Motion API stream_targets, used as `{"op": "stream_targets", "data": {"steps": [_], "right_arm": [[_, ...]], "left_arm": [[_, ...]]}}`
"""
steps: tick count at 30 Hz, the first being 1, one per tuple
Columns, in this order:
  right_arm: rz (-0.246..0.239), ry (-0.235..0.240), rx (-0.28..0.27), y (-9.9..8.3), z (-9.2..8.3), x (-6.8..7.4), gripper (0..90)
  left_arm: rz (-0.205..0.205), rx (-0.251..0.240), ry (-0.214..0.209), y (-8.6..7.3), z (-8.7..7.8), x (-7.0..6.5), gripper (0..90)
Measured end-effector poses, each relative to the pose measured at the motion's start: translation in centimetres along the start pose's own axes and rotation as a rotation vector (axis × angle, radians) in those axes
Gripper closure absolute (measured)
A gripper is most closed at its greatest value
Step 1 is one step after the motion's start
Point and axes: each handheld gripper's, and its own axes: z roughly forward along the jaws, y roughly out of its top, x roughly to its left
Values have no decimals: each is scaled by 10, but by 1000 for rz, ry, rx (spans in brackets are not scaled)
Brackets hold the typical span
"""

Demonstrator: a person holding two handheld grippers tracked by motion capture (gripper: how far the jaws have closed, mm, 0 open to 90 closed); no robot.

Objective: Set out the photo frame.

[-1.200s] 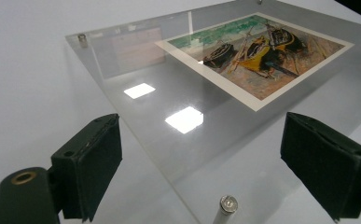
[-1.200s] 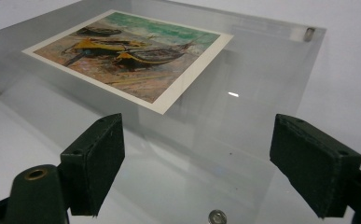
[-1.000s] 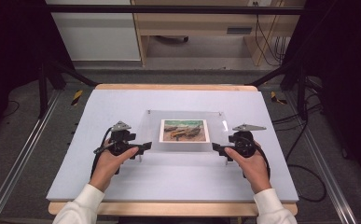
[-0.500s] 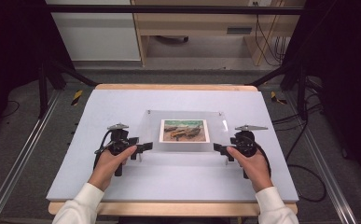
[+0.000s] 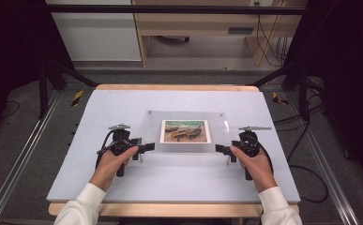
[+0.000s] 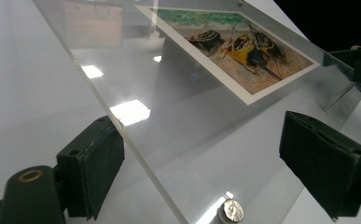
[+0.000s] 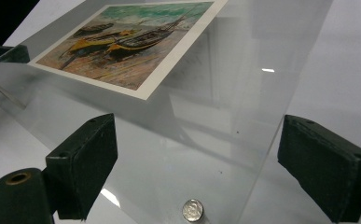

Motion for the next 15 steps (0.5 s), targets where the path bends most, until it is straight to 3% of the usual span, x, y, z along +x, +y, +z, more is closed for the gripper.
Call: {"op": "stream_targets", "data": {"steps": [3, 15], "right_arm": [[16, 36, 16, -1, 1, -1, 127], [23, 27, 2, -1, 2, 0, 134]], "left_arm": [[1, -1, -1, 0, 0, 0, 136], [4, -3, -3, 0, 0, 1, 137]]}}
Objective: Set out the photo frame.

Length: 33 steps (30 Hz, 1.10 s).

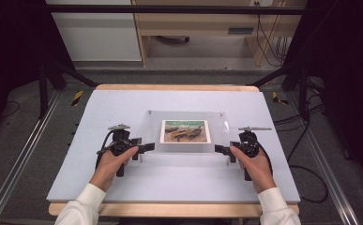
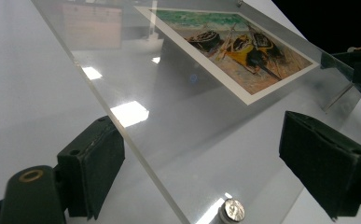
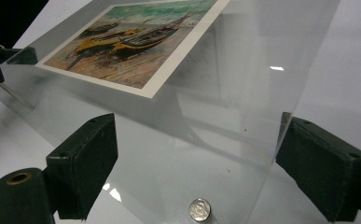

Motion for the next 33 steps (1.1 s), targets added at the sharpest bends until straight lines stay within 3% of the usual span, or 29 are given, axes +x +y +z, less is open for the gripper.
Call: {"op": "stream_targets", "data": {"steps": [6, 10, 14, 17, 18, 19, 21, 25, 30, 33], "right_arm": [[-3, -4, -5, 0, 0, 0, 142], [-6, -12, -15, 1, 0, -1, 158], [-35, -49, -35, 8, 0, -1, 198], [-68, -90, -54, 17, -1, 0, 251], [-83, -108, -55, 21, 0, 1, 266], [-98, -125, -63, 24, 0, 1, 284], [-128, -154, -76, 31, 1, 1, 317], [-174, -202, -103, 38, 1, 2, 365], [-200, -215, -103, 34, 1, 2, 392], [-198, -215, -131, 26, -2, 2, 420]], "left_arm": [[-3, 3, 5, 1, -1, -1, 146], [-26, 21, 17, 4, -3, 0, 213], [16, 8, 39, 11, -4, -2, 257], [74, -3, 96, 22, -3, -4, 290], [74, -3, 96, 22, -3, -4, 308], [88, -31, 128, 28, -1, -4, 329], [87, -64, 144, 33, 0, -2, 391], [118, -84, 182, 35, 3, -5, 430], [130, -82, 204, 35, 2, -7, 454], [143, -76, 219, 30, 0, -13, 462]]}}
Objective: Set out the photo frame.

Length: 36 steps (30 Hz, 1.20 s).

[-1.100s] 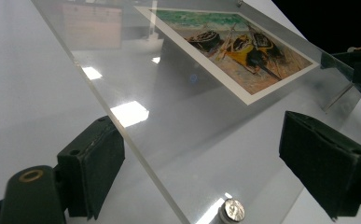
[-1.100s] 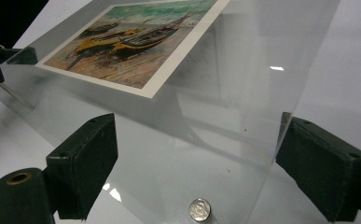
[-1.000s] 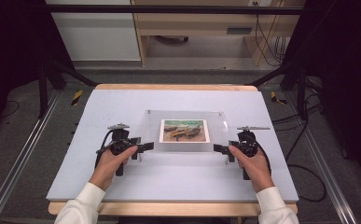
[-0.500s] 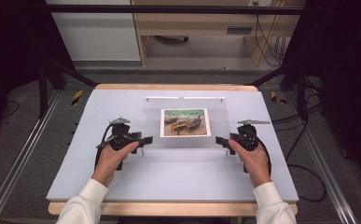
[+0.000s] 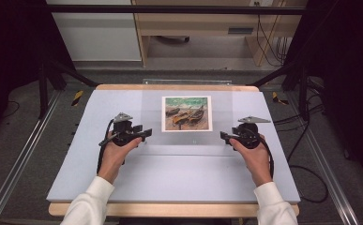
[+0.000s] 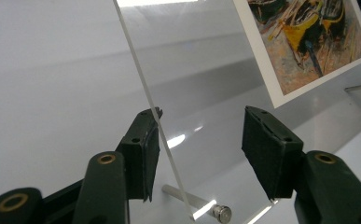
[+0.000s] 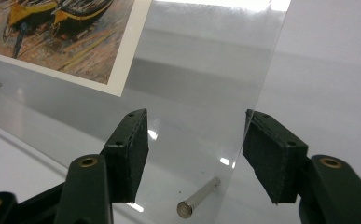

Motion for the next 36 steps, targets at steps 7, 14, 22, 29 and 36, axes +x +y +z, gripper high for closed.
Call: {"op": "stream_targets", "data": {"steps": [7, 14, 22, 29, 36], "right_arm": [[-37, -13, -10, -6, -6, 3, 464], [-55, -27, -19, -14, -14, 6, 534], [-54, -21, -24, -17, -17, 5, 565], [-55, -20, -29, -19, -19, 5, 590], [-51, -23, -31, -21, -20, 6, 604]], "left_arm": [[-8, -14, 27, -9, -7, -7, 495], [20, -16, 41, -17, -15, -12, 540], [20, -18, 35, -18, -16, -11, 562], [34, -9, 34, -19, -19, -11, 580], [40, -3, 38, -20, -20, -13, 593]]}}
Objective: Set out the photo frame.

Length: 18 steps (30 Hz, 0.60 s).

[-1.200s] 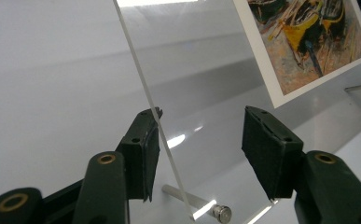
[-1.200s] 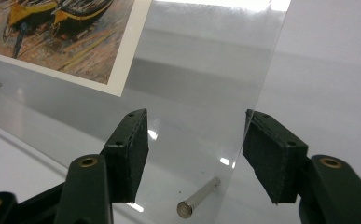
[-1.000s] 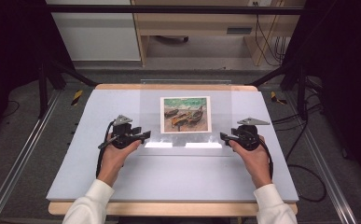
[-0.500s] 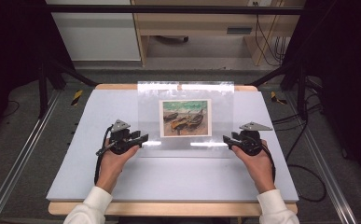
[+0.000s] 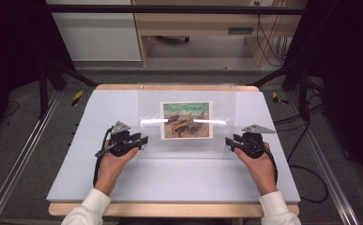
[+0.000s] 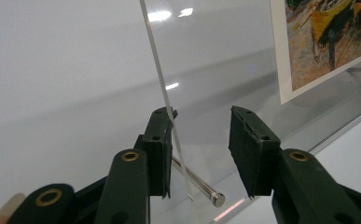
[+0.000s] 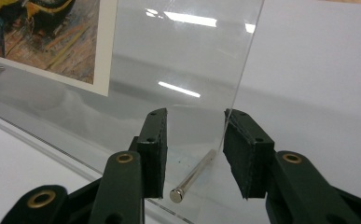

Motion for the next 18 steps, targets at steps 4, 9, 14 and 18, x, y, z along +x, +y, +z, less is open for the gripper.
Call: {"op": "stream_targets", "data": {"steps": [4, 9, 14, 18], "right_arm": [[-1, -1, 0, 0, 0, 0, 610], [1, 0, 0, -1, -1, 0, 616], [2, -2, 3, -2, -2, 1, 626], [5, -4, 5, -3, -3, 2, 637]], "left_arm": [[6, 1, 1, -1, -1, 0, 597], [9, -1, 1, -2, -1, -1, 602], [11, -3, 3, -4, -2, -2, 613], [10, -9, 2, -6, -4, -2, 625]]}}
